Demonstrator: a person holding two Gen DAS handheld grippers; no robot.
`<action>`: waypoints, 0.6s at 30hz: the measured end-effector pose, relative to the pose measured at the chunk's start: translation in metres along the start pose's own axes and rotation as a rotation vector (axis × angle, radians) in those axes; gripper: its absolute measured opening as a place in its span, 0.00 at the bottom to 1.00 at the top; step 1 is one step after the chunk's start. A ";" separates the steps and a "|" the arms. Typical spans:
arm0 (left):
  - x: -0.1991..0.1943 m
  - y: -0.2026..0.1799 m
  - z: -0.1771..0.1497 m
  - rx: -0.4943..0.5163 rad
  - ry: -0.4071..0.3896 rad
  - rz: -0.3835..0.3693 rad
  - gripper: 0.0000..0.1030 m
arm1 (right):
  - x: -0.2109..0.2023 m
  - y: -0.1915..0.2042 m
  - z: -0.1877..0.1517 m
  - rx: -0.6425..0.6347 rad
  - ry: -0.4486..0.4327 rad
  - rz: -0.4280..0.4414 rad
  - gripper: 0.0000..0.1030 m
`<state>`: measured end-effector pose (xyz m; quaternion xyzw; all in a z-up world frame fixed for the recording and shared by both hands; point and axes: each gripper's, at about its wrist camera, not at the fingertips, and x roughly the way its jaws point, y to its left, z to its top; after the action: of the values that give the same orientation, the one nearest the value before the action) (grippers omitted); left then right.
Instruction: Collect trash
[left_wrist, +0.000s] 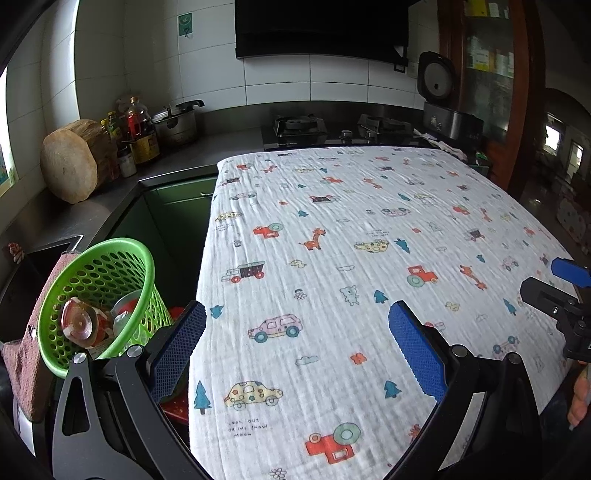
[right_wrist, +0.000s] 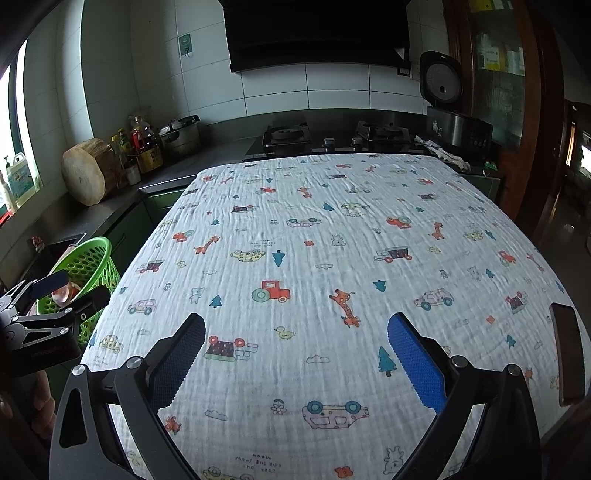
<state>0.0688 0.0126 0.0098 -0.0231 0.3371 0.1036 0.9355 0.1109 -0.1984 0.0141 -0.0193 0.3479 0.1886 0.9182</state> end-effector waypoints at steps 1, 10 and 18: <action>0.000 -0.001 0.000 0.000 0.001 0.001 0.95 | 0.000 0.000 0.000 -0.001 0.001 -0.001 0.93; 0.002 -0.003 -0.002 0.005 0.004 -0.003 0.95 | -0.001 -0.002 -0.003 0.003 0.001 -0.008 0.93; 0.002 -0.003 -0.002 0.004 0.004 -0.005 0.95 | 0.000 -0.002 -0.003 0.003 0.004 -0.008 0.93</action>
<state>0.0696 0.0099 0.0070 -0.0223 0.3389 0.1007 0.9351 0.1099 -0.2009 0.0116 -0.0199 0.3499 0.1845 0.9182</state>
